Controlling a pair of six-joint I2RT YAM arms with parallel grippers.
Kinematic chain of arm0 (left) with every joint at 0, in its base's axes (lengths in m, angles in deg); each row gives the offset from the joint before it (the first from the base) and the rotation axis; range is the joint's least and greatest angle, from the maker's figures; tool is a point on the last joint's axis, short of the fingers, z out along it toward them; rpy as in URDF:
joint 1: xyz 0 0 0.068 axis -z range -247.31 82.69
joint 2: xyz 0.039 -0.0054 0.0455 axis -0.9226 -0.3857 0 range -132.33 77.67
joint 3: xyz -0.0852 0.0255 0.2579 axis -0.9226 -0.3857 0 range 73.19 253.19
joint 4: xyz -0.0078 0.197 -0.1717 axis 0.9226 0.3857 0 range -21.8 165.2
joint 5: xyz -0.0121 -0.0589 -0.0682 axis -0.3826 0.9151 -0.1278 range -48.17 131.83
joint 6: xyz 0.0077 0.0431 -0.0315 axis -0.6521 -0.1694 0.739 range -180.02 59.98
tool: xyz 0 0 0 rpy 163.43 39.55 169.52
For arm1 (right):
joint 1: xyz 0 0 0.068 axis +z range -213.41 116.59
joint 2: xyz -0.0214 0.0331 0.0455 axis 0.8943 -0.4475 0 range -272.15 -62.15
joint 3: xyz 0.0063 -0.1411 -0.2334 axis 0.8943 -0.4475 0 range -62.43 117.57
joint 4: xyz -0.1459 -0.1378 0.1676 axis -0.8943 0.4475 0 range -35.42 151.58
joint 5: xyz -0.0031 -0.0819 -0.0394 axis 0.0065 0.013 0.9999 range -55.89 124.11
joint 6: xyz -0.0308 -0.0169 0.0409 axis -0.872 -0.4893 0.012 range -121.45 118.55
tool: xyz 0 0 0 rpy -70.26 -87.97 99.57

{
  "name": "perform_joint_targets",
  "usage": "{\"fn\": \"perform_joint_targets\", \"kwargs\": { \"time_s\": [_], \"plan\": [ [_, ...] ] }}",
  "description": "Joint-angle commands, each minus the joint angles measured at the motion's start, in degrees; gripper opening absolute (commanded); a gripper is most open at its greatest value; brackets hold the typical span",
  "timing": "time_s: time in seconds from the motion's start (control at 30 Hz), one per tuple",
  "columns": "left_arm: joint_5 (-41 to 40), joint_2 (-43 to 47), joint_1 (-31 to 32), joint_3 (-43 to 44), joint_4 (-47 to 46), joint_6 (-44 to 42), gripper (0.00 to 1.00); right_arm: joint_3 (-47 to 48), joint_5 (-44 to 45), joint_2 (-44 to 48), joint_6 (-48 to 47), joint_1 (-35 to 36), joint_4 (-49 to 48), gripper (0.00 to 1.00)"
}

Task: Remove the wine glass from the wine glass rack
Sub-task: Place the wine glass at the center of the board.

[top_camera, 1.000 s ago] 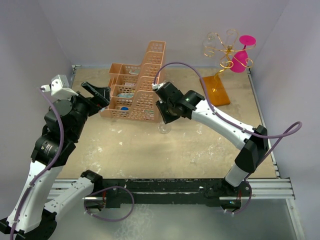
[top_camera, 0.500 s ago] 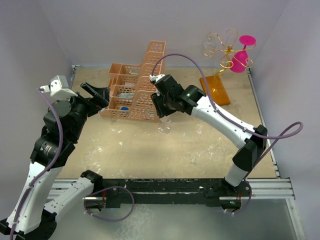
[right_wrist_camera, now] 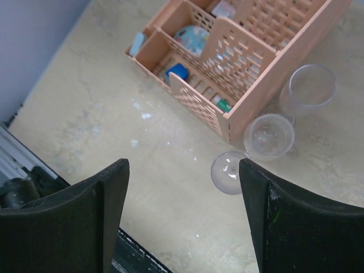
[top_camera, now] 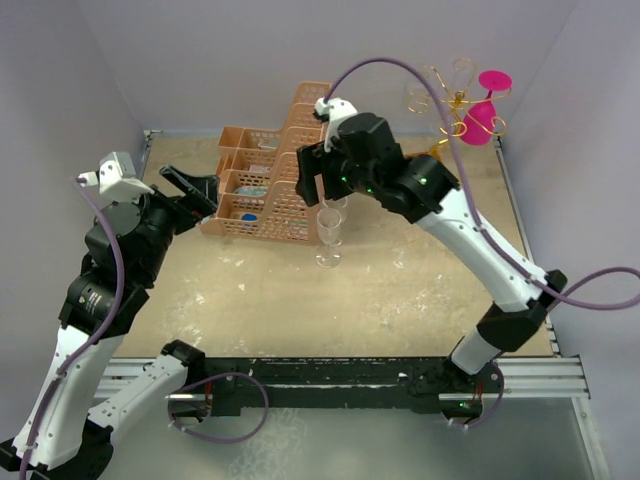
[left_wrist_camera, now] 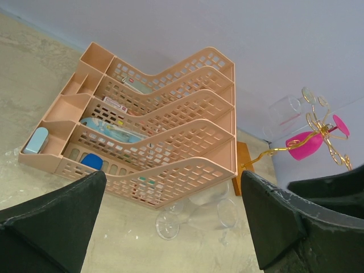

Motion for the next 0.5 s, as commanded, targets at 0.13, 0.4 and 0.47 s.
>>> {"fn": "perform_joint_targets", "kwargs": {
  "time_s": [0.13,0.4,0.47],
  "plan": [
    [1.8,0.5,-0.4,2.4,-0.8,-1.8,0.99,-6.9,2.0,8.8,3.6,-0.6,-4.6,0.81],
    [3.0,0.3,-0.4,1.5,-1.3,-1.0,0.99,-16.4,4.3,9.4,5.0,-4.7,-3.3,0.65],
    [3.3,0.3,-0.3,1.3,-1.3,-1.0,0.99,-17.1,4.8,8.4,4.8,-4.8,-3.7,0.63]
  ]
}}
